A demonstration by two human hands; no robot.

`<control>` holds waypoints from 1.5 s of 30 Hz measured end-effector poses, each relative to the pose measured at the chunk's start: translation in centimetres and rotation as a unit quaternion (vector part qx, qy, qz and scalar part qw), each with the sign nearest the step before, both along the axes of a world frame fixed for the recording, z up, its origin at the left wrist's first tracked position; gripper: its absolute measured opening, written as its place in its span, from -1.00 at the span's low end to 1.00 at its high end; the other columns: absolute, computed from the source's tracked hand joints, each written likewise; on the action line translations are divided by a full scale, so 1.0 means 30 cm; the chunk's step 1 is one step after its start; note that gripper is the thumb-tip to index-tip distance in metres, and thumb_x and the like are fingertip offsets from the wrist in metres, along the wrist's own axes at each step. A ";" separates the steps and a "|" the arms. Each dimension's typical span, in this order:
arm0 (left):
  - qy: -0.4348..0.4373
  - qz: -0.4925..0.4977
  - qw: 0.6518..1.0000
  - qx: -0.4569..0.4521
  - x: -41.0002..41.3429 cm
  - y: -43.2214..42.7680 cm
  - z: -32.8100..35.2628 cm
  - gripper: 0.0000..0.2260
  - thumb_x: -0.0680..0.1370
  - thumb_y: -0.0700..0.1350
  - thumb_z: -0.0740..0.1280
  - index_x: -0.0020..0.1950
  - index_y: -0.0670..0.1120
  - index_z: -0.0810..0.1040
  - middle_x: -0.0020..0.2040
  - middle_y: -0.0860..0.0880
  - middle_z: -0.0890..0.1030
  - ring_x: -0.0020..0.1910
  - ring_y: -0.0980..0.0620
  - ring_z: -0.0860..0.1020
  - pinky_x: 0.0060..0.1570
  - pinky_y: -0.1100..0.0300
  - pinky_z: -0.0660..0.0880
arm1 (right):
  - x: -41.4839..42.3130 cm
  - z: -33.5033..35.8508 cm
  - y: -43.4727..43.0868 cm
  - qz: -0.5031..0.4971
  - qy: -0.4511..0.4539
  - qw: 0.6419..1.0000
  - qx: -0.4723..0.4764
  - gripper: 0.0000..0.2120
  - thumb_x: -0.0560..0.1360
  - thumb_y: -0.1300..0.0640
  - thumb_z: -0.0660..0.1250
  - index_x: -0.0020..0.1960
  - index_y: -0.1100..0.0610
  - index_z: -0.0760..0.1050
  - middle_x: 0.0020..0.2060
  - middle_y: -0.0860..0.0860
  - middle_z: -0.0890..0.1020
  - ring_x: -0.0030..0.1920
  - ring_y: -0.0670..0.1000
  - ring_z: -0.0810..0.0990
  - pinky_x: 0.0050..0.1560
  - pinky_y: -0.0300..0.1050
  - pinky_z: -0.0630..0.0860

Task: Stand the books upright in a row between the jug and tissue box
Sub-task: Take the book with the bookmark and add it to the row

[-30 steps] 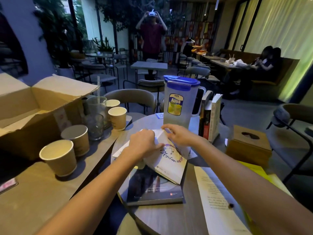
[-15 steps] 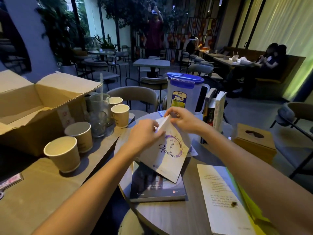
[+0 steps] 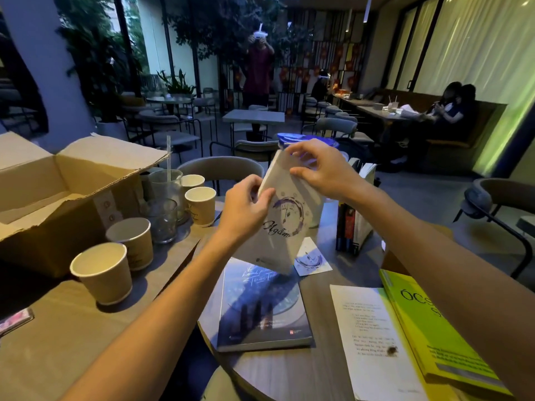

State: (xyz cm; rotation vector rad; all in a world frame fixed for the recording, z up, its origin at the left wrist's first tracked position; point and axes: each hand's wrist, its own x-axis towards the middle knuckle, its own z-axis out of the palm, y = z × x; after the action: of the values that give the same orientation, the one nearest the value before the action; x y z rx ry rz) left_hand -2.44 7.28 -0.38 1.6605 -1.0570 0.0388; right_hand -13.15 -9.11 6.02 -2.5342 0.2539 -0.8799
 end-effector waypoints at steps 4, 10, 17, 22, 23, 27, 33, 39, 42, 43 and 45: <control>0.183 -0.068 0.981 0.003 -0.009 -0.005 -0.096 -0.92 0.65 -0.13 0.26 0.08 -0.13 0.42 0.05 -0.17 0.63 0.07 -0.17 0.63 -0.01 -0.09 0.63 | -0.023 -0.046 -0.029 -0.012 0.092 0.995 -0.024 -0.70 0.57 0.19 0.40 0.29 0.03 0.55 0.22 0.02 0.63 0.22 -0.07 0.55 0.19 -0.11 0.55; 0.136 -0.121 0.982 -0.054 0.009 -0.001 -0.063 -0.76 0.61 -0.09 0.34 0.27 -0.07 0.51 0.05 -0.01 0.68 0.01 0.12 0.67 -0.14 0.27 0.61 | -0.029 -0.047 -0.001 0.025 0.078 0.996 -0.031 -0.73 0.57 0.24 0.40 0.24 0.03 0.58 0.13 -0.08 0.62 0.17 -0.15 0.54 0.02 -0.33 0.53; 0.037 -0.117 0.992 -0.039 0.011 0.007 -0.019 -0.84 0.62 -0.05 0.32 0.18 -0.02 0.56 0.00 0.05 0.68 -0.02 0.16 0.66 -0.15 0.25 0.62 | -0.083 0.037 0.026 0.037 0.131 0.986 -0.094 -0.73 0.56 0.28 0.40 0.24 0.10 0.61 0.01 -0.12 0.62 0.07 -0.17 0.58 -0.08 -0.48 0.49; -0.038 -0.149 0.988 -0.010 -0.037 -0.011 0.051 -0.83 0.64 0.00 0.28 0.21 0.03 0.52 -0.02 0.13 0.64 0.00 0.18 0.64 -0.11 0.25 0.64 | -0.176 0.107 0.007 0.032 0.140 0.984 -0.101 -0.72 0.55 0.32 0.38 0.21 0.06 0.61 0.05 -0.10 0.62 0.09 -0.14 0.60 -0.04 -0.42 0.55; -0.044 -0.161 0.986 -0.008 -0.050 -0.020 0.064 -0.82 0.64 -0.01 0.27 0.22 0.02 0.51 -0.01 0.15 0.63 0.02 0.20 0.64 -0.11 0.28 0.62 | -0.195 0.120 -0.002 0.026 0.141 0.984 -0.108 -0.71 0.55 0.32 0.38 0.21 0.05 0.60 0.06 -0.10 0.62 0.11 -0.13 0.59 -0.03 -0.37 0.56; -0.053 -0.190 0.980 -0.019 -0.120 -0.072 0.107 -0.85 0.64 -0.06 0.29 0.20 -0.02 0.51 -0.02 0.07 0.64 -0.04 0.14 0.66 -0.30 0.32 0.58 | -0.274 0.174 -0.039 -0.003 0.148 0.980 -0.131 -0.73 0.56 0.30 0.37 0.19 0.02 0.60 0.01 -0.15 0.58 0.08 -0.13 0.56 0.01 -0.23 0.56; -0.054 -0.210 0.976 -0.008 -0.230 -0.189 0.114 -0.80 0.63 -0.08 0.32 0.23 -0.08 0.51 0.01 -0.05 0.64 -0.12 0.02 0.69 -0.38 0.12 0.65 | -0.373 0.209 -0.127 -0.052 0.155 0.973 -0.160 -0.77 0.55 0.32 0.38 0.15 0.07 0.63 -0.03 -0.09 0.61 0.08 -0.06 0.57 -0.01 -0.21 0.53; -0.118 -0.205 0.972 -0.006 -0.306 -0.317 0.077 -0.68 0.63 -0.14 0.30 0.39 -0.10 0.43 0.08 -0.02 0.58 0.04 0.02 0.64 -0.23 0.21 0.65 | -0.416 0.163 -0.238 -0.111 0.145 0.968 -0.173 -0.77 0.52 0.35 0.42 0.10 0.12 0.68 -0.04 -0.01 0.66 0.07 0.04 0.62 0.03 -0.05 0.59; -0.129 -0.209 0.969 0.015 -0.327 -0.372 0.044 -0.53 0.62 -0.15 0.31 0.52 -0.04 0.30 0.23 -0.11 0.58 0.13 -0.02 0.61 -0.03 0.05 0.66 | -0.420 0.120 -0.280 -0.141 0.149 0.963 -0.177 -0.73 0.50 0.41 0.41 0.11 0.15 0.68 0.02 0.09 0.69 0.06 0.08 0.62 0.08 0.05 0.60; -0.131 -0.208 0.969 0.026 -0.331 -0.386 0.034 -0.51 0.61 -0.16 0.31 0.53 -0.03 0.27 0.26 -0.13 0.56 0.16 -0.06 0.60 0.01 0.03 0.64 | -0.419 0.103 -0.293 -0.150 0.155 0.960 -0.180 -0.71 0.50 0.42 0.40 0.13 0.15 0.68 0.04 0.11 0.69 0.07 0.08 0.62 0.09 0.06 0.59; -0.131 -0.209 0.968 0.049 -0.338 -0.406 0.020 -0.48 0.61 -0.21 0.31 0.55 -0.02 0.24 0.28 -0.15 0.54 0.24 -0.09 0.57 0.03 0.10 0.61 | -0.415 0.065 -0.321 -0.162 0.171 0.955 -0.180 -0.69 0.50 0.41 0.40 0.14 0.11 0.68 0.06 0.10 0.70 0.09 0.10 0.63 0.09 0.07 0.59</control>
State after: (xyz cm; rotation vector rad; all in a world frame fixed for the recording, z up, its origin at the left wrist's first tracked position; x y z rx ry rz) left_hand -12.59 -4.90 0.22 1.5144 -1.6158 -0.0731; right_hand -25.60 -18.76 7.97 -3.0409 0.6895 -0.6364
